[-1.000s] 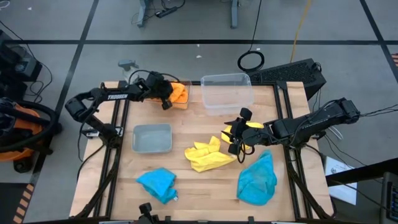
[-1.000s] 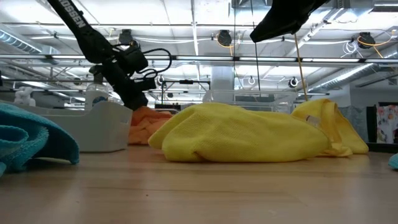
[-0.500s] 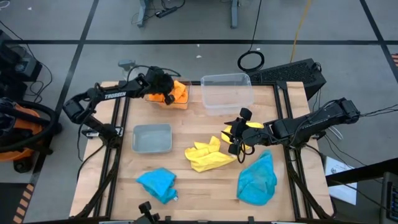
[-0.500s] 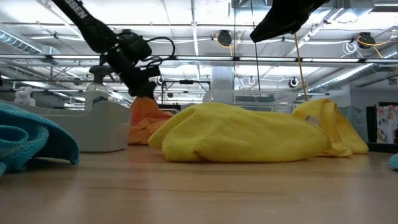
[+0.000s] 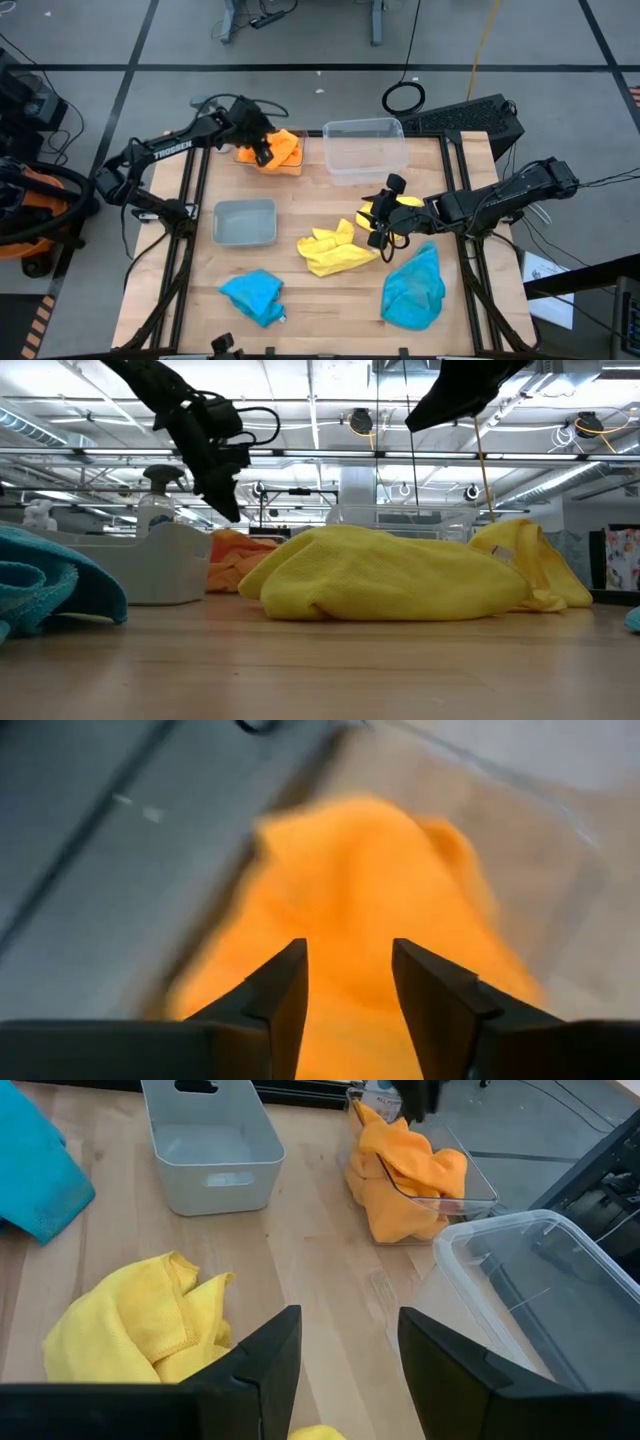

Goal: Sort microfiber towel by color & place in baskets
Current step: Put the bottom orange towel into the left transparent bin

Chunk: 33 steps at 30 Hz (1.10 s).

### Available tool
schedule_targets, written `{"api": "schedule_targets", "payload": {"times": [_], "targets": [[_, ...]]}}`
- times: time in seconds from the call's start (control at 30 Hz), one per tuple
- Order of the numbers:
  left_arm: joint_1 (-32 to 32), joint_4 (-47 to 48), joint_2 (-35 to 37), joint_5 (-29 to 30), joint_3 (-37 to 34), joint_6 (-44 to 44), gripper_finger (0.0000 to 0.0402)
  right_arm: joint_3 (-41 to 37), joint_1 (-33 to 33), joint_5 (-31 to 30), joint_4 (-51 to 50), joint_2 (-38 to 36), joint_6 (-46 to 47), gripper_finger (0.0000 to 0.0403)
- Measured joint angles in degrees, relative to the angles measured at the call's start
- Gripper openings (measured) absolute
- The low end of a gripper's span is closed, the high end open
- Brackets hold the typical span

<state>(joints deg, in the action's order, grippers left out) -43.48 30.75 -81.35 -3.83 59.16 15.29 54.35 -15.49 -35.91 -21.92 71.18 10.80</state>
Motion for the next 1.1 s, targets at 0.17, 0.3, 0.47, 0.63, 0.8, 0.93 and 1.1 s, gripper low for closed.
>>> {"api": "schedule_targets", "payload": {"times": [0.17, 0.3, 0.47, 0.63, 0.8, 0.93, 1.1], "targets": [[1.8, 6.8, -0.1, -2.8, -0.8, 0.9, 0.0141, 0.0, 0.0, 0.0, -0.4, 0.0, 0.4, 0.016], [2.9, 6.4, -1.2, -2.3, -1.7, 2.0, 0.0101, 0.0, 0.0, 0.0, 0.3, 0.0, 0.2, 0.016], [2.7, 2.7, -3.2, -1.5, -1.6, 4.3, 0.0045, 0.0, 0.0, 0.0, 0.6, 0.0, 0.3, 0.016], [1.0, -1.1, -6.0, 0.1, -1.6, 7.6, 0.0006, 0.0, 0.0, 0.0, 0.1, 0.0, 0.4, 0.016], [-2.1, -4.9, -8.6, 1.0, -1.6, 9.2, 0.0012, 0.0, 0.0, 0.0, -0.2, 0.0, 0.4, 0.016], [-4.9, -6.3, -9.8, 1.7, -1.6, 9.1, 0.0014, 0.0, 0.0, 0.0, -0.2, 0.0, 0.4, 0.016], [-6.2, -6.5, -9.9, 1.2, -1.6, 9.2, 0.0014, 0.0, 0.0, 0.0, -0.2, 0.0, 0.4, 0.016]]}}
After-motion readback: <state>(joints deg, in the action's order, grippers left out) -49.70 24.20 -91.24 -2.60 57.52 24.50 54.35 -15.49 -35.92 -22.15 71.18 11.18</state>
